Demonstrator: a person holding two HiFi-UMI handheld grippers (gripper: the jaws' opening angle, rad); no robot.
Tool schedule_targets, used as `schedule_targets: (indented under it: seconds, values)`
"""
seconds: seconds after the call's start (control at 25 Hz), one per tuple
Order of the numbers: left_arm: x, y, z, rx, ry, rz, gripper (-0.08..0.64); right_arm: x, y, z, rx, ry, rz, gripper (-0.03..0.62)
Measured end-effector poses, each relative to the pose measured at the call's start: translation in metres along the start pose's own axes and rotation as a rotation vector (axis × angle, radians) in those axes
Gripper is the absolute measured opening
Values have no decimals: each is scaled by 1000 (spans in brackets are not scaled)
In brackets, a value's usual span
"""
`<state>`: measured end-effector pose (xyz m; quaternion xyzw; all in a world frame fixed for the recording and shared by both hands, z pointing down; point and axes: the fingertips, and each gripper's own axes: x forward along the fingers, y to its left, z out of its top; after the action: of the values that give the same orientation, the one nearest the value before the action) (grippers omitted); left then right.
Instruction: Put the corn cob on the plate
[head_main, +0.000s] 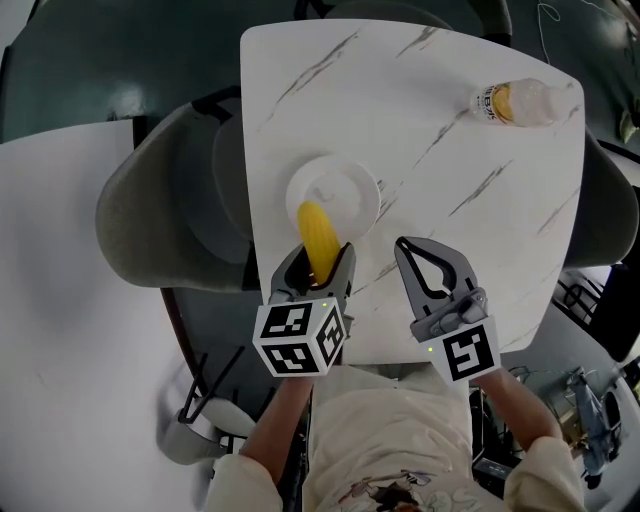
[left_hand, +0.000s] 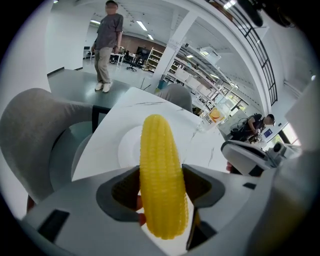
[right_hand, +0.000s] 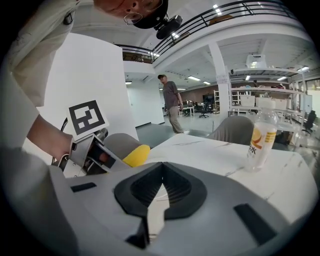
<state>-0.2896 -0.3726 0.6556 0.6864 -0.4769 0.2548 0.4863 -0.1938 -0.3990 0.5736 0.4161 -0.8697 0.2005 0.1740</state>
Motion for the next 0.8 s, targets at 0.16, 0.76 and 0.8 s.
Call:
schedule_targets:
  seconds: [0.16, 0.76, 0.8]
  values:
    - [12, 8, 8, 8, 9, 10, 265, 4, -1, -7, 4, 20, -12, 5]
    - [51, 15, 21, 93, 103, 56, 267, 8, -12, -15, 79, 11, -74, 5]
    - [53, 14, 22, 97, 103, 60, 267, 8, -12, -16, 82, 11, -73, 5]
